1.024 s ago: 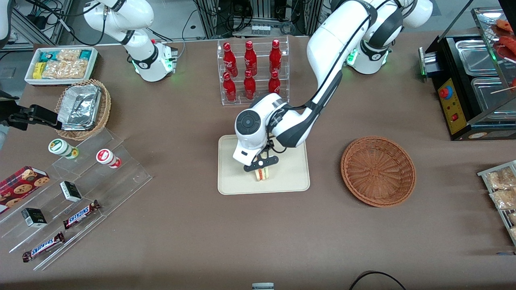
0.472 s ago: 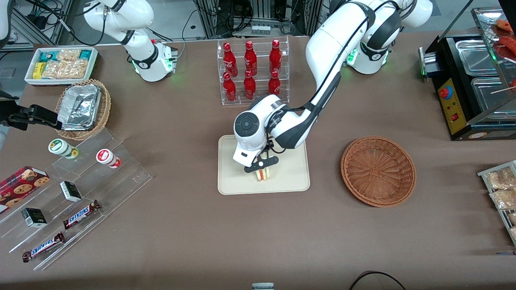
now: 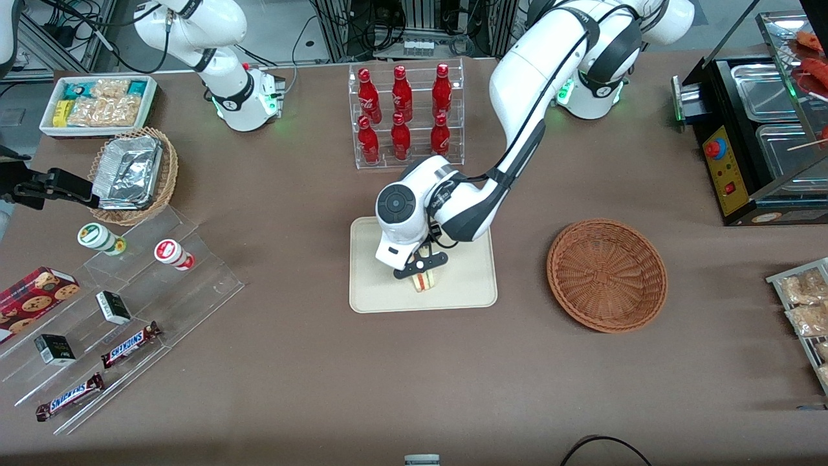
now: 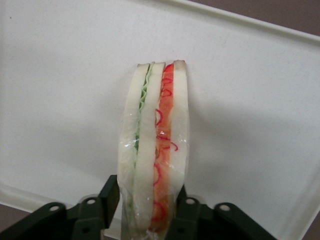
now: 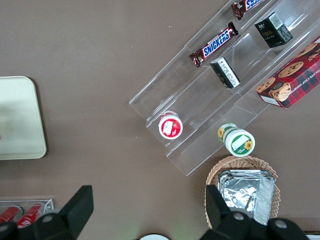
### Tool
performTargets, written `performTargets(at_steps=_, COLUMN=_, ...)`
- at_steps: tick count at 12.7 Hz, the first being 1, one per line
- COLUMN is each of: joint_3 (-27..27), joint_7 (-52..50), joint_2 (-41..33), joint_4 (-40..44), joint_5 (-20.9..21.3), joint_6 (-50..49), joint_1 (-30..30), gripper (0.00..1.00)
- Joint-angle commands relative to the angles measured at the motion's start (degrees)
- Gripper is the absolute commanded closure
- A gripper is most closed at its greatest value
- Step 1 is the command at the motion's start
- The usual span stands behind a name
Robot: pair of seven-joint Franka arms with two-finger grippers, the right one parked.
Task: Place sandwich from basket to tray
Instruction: 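Lower the sandwich onto the tray and open the left gripper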
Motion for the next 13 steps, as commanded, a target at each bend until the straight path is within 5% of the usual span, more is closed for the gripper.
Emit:
performTargets(at_steps=1, joint_3=0.64, joint_7=-1.51, joint_2=-1.24, joint_4=2.09, joint_5=1.46, joint_6=-1.79, joint_1=-0.68, gripper=0.0)
performTargets(at_steps=9, joint_3=0.64, joint_7=6.55, joint_2=-12.14, joint_4=2.09, joint_5=1.19, joint_6=-8.46, joint_1=2.31, gripper=0.0)
performTargets(at_steps=13, joint_3=0.29, joint_7=10.77, joint_2=-21.0, joint_4=-5.0, joint_5=0.32, joint_6=-11.55, joint_1=10.71, gripper=0.0)
